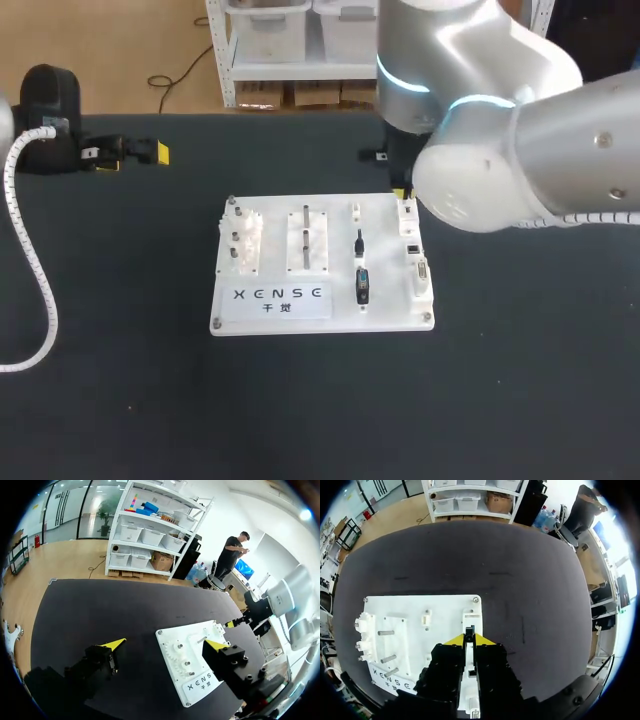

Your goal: Insert the USB connector, Ethernet cable, and multi-pin plug into their matching sockets one by one.

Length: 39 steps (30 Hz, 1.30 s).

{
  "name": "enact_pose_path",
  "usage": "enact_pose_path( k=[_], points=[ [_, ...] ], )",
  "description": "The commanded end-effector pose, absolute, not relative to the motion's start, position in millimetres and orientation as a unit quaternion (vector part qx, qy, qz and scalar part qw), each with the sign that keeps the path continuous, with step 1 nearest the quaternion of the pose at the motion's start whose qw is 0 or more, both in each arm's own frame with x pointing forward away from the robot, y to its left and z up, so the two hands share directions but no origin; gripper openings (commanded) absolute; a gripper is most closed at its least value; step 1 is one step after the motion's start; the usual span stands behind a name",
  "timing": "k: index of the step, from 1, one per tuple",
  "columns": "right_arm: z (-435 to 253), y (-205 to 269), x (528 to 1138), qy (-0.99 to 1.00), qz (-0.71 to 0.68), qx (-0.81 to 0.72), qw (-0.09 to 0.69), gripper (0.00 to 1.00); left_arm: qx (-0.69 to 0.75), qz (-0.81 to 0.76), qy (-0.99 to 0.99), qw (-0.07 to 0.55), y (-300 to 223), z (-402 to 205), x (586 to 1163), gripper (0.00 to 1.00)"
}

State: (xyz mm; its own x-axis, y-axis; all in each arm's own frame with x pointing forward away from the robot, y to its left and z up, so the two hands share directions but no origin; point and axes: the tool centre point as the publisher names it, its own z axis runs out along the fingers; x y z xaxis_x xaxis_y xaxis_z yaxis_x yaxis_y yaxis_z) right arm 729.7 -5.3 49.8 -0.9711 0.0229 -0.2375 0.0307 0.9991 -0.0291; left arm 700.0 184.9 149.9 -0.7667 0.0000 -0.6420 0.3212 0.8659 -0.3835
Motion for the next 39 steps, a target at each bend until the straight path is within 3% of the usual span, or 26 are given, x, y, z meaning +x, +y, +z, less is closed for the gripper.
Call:
enact_pose_path(
  k=[1,39],
  points=[
    [47,-11,725,0.991,-0.016,0.016,0.133,0.0,0.088,-0.243,0.908,0.33,185,150,700,1.0],
    [27,-9,728,0.994,-0.021,0.016,0.108,0.0,0.088,-0.243,0.908,0.33,185,150,700,1.0]
  ],
)
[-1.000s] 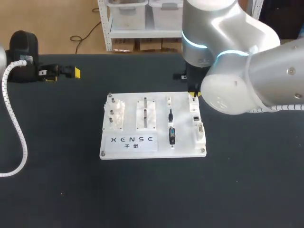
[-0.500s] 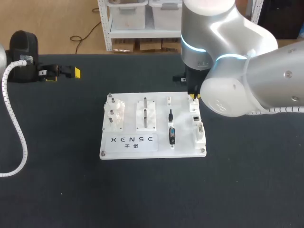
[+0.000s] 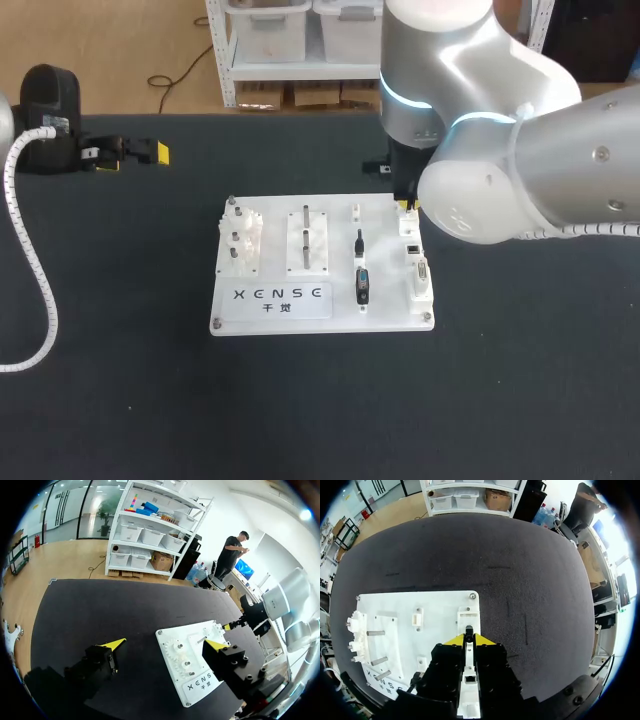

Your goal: Insert the USB connector, Ethernet cable, and multi-pin plug into their matching sockets one by one.

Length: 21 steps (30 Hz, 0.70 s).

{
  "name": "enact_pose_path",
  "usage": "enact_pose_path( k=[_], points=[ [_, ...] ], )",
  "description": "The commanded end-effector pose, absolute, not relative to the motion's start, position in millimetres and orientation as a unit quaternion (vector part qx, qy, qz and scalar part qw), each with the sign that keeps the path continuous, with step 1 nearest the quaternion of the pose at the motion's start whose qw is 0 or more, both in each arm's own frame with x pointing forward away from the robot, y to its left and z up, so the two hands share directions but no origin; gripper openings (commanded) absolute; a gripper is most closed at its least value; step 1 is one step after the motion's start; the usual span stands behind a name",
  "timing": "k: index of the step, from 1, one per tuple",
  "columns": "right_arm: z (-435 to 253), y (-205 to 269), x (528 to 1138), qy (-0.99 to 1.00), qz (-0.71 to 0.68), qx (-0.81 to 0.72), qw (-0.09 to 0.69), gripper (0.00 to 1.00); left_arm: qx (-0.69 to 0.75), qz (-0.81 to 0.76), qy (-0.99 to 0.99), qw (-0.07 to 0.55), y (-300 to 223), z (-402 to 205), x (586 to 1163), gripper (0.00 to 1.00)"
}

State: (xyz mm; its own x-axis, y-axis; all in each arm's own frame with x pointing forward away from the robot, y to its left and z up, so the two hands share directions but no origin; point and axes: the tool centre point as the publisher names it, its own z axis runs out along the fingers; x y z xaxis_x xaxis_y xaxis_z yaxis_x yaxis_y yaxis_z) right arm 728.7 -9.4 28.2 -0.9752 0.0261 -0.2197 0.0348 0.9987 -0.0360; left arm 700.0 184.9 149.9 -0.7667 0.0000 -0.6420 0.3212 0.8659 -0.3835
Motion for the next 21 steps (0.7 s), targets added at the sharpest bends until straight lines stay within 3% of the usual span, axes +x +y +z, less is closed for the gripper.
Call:
enact_pose_path(
  k=[1,21],
  points=[
    [26,-9,728,0.994,-0.022,0.017,0.107,0.0,0.088,-0.243,0.908,0.33,185,150,700,1.0],
    [-3,-22,736,0.997,-0.035,0.033,0.063,0.0,0.088,-0.243,0.908,0.33,185,150,700,1.0]
  ],
)
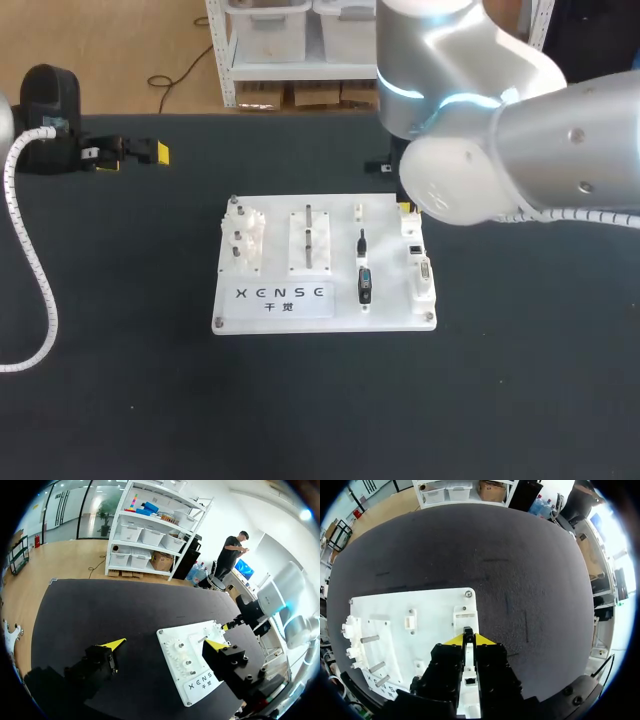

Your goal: Insert the USB connector, Ethernet cable, and multi-pin plug into their matching sockets one by one.

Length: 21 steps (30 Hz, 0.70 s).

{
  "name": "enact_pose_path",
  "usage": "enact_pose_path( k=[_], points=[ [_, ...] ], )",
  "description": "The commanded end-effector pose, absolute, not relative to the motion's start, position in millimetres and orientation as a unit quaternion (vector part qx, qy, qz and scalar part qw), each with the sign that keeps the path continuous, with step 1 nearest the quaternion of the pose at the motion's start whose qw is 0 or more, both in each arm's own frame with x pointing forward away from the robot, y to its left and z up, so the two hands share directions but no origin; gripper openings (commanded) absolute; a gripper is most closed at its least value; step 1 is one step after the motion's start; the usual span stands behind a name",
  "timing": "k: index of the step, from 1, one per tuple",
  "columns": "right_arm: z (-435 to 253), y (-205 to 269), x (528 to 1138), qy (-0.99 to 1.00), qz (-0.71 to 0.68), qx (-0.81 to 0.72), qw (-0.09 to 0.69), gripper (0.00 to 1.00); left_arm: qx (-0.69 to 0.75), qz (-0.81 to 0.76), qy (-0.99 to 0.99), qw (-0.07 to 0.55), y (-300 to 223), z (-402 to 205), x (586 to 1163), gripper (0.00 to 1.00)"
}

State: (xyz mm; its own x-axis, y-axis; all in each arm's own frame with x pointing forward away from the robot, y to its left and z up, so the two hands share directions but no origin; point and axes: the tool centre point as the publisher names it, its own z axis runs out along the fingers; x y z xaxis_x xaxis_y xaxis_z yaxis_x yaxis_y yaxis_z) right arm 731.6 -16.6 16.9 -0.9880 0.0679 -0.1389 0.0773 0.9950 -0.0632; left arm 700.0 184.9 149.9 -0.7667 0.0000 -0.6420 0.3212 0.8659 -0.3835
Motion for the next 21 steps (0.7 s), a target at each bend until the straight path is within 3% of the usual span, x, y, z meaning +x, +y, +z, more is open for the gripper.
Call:
enact_pose_path(
  k=[1,2,4,5,14,21],
  points=[
    [-2,-21,736,0.997,-0.034,0.026,0.068,0.0,0.088,-0.243,0.908,0.33,185,150,700,1.0],
    [1,-20,736,0.997,-0.034,0.025,0.069,0.04,0.088,-0.243,0.908,0.33,185,150,700,1.0],
    [10,-19,736,0.996,-0.031,0.015,0.086,0.37,0.088,-0.243,0.908,0.33,185,150,700,1.0],
    [15,-17,736,0.995,-0.031,0.01,0.095,1.0,0.088,-0.243,0.908,0.33,185,150,700,1.0],
    [81,0,729,0.981,-0.04,-0.02,0.187,1.0,0.088,-0.243,0.908,0.33,185,150,700,1.0],
    [84,21,703,0.986,-0.01,-0.035,0.163,1.0,0.088,-0.243,0.908,0.33,185,150,700,1.0]
  ],
)
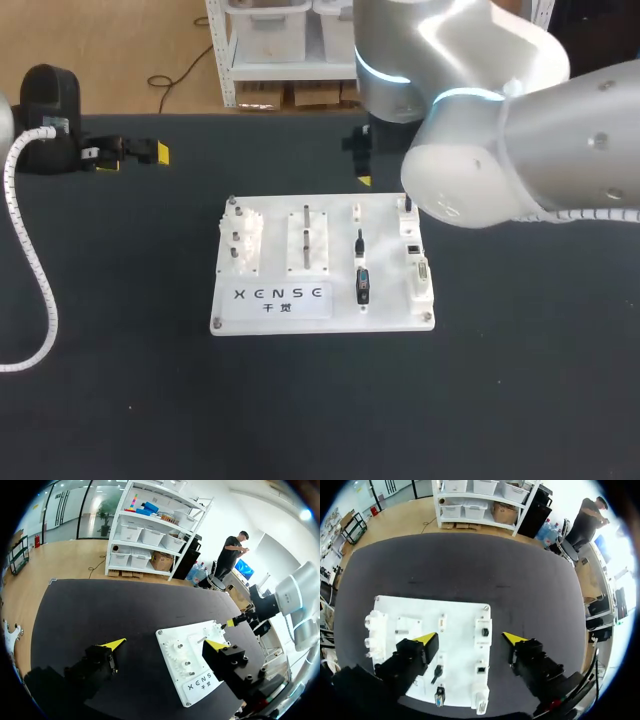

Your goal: Insert the USB connector, Ethernet cable, and multi-pin plug into their matching sockets one by one.

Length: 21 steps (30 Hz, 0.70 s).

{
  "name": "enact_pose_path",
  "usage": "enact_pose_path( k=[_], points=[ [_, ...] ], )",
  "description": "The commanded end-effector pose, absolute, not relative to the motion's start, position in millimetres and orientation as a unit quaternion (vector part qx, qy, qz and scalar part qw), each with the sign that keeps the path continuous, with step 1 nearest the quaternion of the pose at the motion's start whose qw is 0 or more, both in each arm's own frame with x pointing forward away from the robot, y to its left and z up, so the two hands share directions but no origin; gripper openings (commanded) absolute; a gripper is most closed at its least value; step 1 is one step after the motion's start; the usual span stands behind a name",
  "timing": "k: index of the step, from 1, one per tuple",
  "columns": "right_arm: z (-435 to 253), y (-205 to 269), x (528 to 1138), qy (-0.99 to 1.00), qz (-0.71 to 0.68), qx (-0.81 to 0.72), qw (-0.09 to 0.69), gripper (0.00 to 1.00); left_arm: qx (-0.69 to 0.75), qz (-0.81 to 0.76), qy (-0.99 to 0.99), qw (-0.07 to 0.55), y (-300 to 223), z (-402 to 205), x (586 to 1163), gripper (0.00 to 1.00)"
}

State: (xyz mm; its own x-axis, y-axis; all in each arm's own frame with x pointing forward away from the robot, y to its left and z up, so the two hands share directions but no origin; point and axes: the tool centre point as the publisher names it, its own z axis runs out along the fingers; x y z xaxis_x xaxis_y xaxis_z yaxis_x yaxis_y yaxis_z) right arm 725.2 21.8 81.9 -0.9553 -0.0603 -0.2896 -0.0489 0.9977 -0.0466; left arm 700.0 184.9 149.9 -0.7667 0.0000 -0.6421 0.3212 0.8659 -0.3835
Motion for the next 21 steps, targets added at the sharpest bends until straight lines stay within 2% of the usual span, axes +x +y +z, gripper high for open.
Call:
enact_pose_path(
  k=[1,8,18,19,20,21],
  points=[
    [80,25,699,0.988,-0.005,-0.036,0.152,1.0,0.088,-0.243,0.908,0.33,185,150,700,1.0],
    [56,45,674,0.994,0.011,-0.049,0.099,1.0,0.088,-0.243,0.908,0.33,185,150,700,1.0],
    [36,58,660,0.995,0.012,-0.064,0.078,1.0,0.088,-0.243,0.908,0.33,185,150,700,1.0],
    [34,58,659,0.995,0.011,-0.065,0.075,0.9,0.088,-0.243,0.908,0.33,185,150,700,1.0],
    [32,59,658,0.995,0.01,-0.066,0.073,0.69,0.088,-0.243,0.908,0.33,185,150,700,1.0],
    [30,59,658,0.995,0.009,-0.066,0.071,0.61,0.088,-0.243,0.908,0.33,185,150,700,1.0]
  ],
)
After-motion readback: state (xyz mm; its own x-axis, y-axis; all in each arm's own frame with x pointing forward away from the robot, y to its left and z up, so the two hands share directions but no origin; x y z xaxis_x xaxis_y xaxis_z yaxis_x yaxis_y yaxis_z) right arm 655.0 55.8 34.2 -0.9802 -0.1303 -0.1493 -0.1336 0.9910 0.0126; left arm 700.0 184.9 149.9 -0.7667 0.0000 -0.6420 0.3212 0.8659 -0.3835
